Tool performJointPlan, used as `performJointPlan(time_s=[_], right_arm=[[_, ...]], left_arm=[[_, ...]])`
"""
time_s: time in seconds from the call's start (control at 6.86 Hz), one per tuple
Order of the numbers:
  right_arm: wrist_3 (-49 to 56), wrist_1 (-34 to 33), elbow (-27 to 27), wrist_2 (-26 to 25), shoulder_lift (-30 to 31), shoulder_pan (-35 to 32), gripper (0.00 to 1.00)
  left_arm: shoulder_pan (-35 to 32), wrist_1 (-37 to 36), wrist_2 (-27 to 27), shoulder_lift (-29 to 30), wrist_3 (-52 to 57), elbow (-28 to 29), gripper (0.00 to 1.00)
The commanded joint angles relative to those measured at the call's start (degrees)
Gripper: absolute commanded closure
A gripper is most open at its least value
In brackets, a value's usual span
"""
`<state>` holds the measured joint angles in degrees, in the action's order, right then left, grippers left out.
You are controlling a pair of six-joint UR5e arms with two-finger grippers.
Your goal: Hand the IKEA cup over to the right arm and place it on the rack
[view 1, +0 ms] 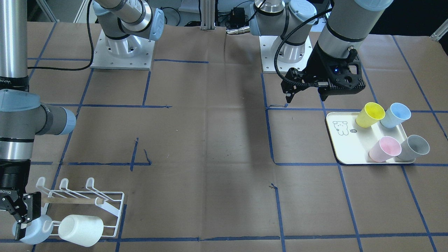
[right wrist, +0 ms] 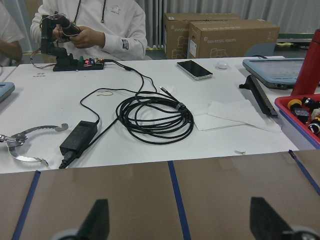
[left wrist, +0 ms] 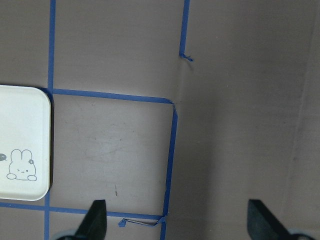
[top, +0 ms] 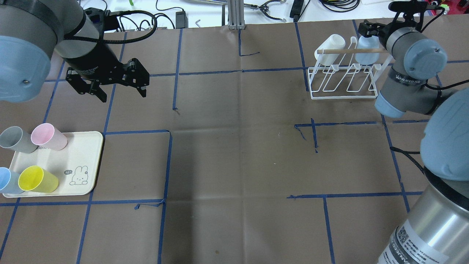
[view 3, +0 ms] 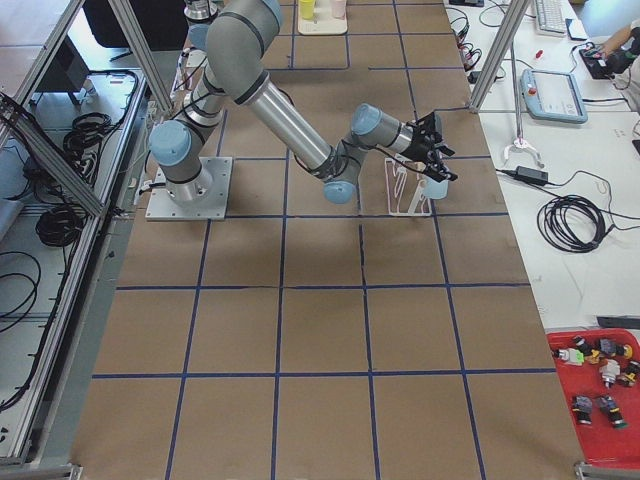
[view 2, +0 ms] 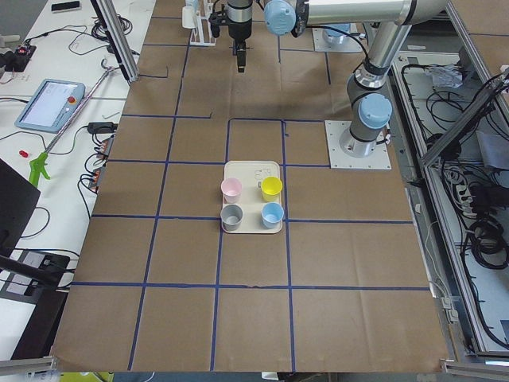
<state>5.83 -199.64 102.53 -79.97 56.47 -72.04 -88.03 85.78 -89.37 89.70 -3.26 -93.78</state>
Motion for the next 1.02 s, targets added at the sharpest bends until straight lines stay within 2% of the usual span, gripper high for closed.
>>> performJointPlan(time_s=[0.0, 0.15, 0.58, 0.73, 0.87], right_arm=[[0.0, 0.5, -1.3, 0.0, 4.3, -0.6, 0.0], [0.6, 6.4, -1.7, -0.4, 7.7, -0.9, 0.0], [0.5, 45.7, -7.5, -0.4, 18.5, -2.0, 0.0], [0.1, 55.1, -8.6, -0.5, 20.7, -3.0, 0.0], [0.1, 60.9, -8.8, -0.5, 23.2, -4.0, 0.0]], left_arm=[[0.0, 0.0, -0.3, 0.0, 0.1, 0.0, 0.01], [0.0, 0.0, -0.5, 0.0, 0.3, -0.1, 0.01], [0.0, 0.0, -0.5, -0.1, 0.5, -0.1, 0.01], [0.0, 0.0, -0.6, -0.1, 0.6, -0.1, 0.01], [0.1, 0.0, -0.6, -0.1, 0.6, -0.1, 0.01]])
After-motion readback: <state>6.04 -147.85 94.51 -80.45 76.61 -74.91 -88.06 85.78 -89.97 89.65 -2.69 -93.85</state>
